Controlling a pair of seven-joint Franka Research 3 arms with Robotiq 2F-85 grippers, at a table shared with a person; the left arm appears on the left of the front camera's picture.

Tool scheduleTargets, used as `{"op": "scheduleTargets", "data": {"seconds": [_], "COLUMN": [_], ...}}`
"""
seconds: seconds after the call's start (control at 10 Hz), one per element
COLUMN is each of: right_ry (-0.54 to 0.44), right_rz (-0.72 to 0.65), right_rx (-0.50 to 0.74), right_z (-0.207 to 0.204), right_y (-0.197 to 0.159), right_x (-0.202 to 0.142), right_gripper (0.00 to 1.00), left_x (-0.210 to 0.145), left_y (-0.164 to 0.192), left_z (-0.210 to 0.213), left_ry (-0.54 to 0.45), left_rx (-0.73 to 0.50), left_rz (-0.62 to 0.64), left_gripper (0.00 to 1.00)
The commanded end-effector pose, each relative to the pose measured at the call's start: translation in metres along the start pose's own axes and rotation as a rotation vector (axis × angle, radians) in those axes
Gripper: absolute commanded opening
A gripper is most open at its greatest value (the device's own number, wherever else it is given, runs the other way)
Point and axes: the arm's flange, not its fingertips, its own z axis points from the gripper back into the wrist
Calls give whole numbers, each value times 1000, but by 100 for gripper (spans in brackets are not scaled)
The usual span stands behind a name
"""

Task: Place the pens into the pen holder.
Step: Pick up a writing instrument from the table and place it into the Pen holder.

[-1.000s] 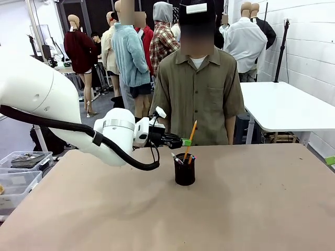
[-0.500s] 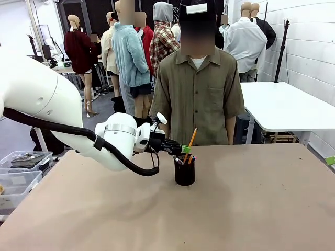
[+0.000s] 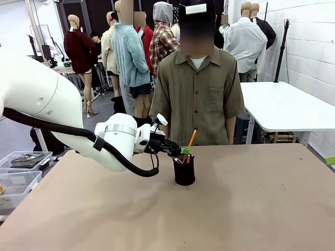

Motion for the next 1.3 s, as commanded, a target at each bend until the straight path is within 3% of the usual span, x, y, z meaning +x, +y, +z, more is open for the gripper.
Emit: {"op": "scheduleTargets", "data": {"seconds": [0.0,0.4,0.5,0.8,1.2], "right_ry": [17,17,17,17,17], "right_rz": [16,16,16,16,16], "right_rx": [-6,-6,-6,-6,-6], "right_z": [0,0,0,0,0], "right_y": [1,1,1,1,1], "right_x": [-2,-2,-2,-2,-2], "right_gripper": [89,89,89,89,89], "left_x": [1,31,40,65,62], "left_y": [-6,-20,-17,-18,-31], "left_z": [10,60,79,165,253], "left_ry": [30,-39,6,256,588], "left_rx": [13,61,79,248,526], "left_rz": [-16,-73,-43,83,373], "left_gripper": [40,40,40,40,40]}}
